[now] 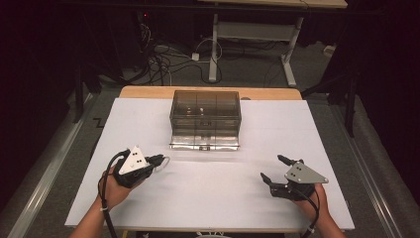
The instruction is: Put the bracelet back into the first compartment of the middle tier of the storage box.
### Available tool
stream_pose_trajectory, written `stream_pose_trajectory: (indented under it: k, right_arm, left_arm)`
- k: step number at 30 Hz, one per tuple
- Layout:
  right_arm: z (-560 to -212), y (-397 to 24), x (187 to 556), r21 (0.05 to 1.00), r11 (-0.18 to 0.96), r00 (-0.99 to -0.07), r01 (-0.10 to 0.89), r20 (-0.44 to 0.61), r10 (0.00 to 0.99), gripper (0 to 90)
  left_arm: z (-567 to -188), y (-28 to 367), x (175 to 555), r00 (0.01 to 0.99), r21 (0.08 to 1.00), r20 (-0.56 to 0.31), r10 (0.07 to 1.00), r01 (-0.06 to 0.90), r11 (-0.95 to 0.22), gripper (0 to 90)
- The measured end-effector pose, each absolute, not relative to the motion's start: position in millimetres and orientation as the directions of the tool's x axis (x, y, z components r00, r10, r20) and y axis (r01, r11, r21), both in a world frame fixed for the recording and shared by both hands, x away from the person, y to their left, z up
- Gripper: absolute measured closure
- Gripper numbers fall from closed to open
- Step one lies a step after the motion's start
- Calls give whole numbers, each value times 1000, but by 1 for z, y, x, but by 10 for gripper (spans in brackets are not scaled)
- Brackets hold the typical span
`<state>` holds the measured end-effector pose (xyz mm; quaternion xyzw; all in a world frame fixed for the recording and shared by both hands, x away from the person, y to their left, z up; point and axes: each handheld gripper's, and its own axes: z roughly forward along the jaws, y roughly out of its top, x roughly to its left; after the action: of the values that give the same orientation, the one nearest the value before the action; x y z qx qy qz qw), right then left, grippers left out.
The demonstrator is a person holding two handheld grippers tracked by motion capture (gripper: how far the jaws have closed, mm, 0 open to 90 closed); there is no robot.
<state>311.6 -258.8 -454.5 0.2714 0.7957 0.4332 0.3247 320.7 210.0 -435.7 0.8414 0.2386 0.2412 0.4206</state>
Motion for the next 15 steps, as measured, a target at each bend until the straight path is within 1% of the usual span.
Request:
stream_pose_trajectory:
  k: [4, 7, 13, 15]
  right_arm:
    - [-455, -258, 312, 865, 478, -643, 154, -280, 713, 211]
    - [-455, -258, 312, 864, 480, -645, 153, -281, 711, 210]
    - [-457, -256, 312, 860, 484, -649, 161, -278, 709, 210]
    - [-458, -254, 312, 857, 490, -650, 160, -283, 706, 210]
  left_arm:
    - [-434, 207, 320, 772, 825, 218, 597, 181, -536, 838]
    - [-434, 203, 320, 780, 828, 206, 591, 183, -530, 838]
    - [-430, 190, 325, 795, 826, 231, 561, 144, -545, 838]
    - [-428, 186, 324, 799, 831, 246, 549, 117, -543, 837]
